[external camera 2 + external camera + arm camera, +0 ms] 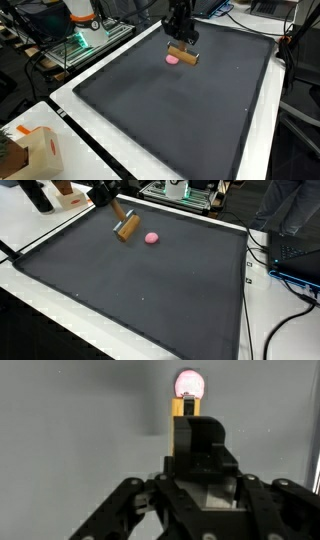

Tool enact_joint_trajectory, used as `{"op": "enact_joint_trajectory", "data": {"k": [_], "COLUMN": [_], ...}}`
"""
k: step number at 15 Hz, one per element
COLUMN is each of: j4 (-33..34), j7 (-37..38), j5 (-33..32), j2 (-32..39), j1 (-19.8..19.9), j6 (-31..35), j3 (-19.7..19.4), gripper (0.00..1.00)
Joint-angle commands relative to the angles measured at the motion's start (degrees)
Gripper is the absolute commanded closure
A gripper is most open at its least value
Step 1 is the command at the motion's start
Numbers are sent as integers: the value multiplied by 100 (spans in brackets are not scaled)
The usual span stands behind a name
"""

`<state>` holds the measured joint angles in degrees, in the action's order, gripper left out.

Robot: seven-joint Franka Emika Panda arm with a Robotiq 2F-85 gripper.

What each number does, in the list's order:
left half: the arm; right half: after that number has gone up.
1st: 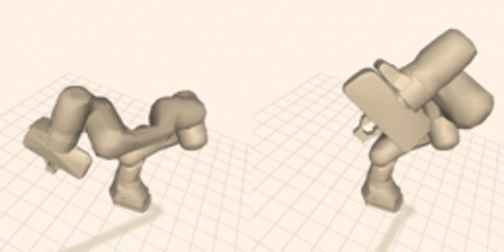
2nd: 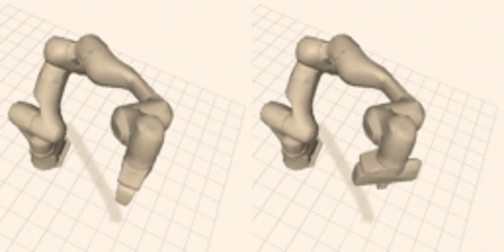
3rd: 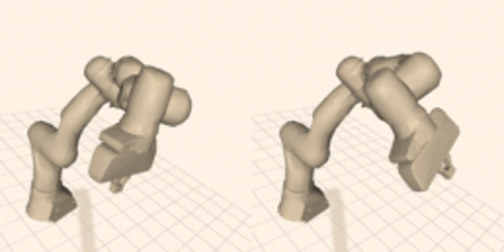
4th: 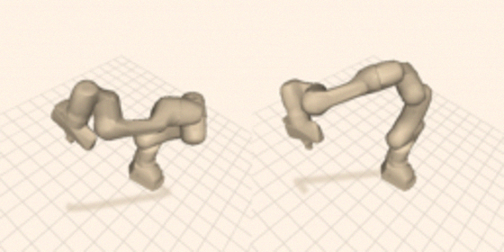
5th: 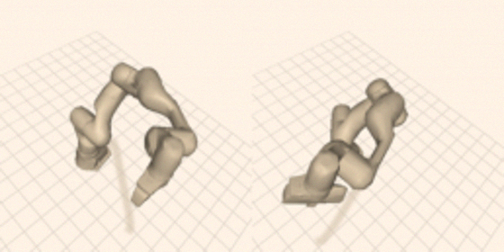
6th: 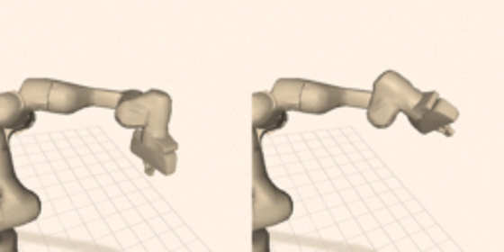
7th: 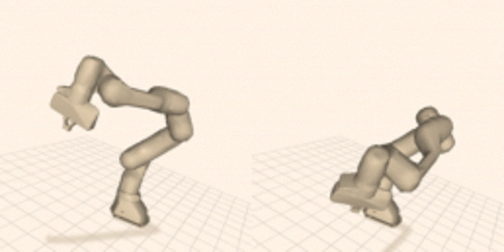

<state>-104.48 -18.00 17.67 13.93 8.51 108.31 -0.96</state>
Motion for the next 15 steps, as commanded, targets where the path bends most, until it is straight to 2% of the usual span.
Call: {"op": "enact_joint_trajectory", "data": {"k": [1,7,15], "j4": [-167,-376,-614], "j7": [-456,-1128,-1576], "j5": [489,855,1158], "j2": [-111,-100,-97], "j1": [228,495,708], "j6": [-240,-455,-528], "j3": [-99,-251,-410], "gripper": [76,76,76]}}
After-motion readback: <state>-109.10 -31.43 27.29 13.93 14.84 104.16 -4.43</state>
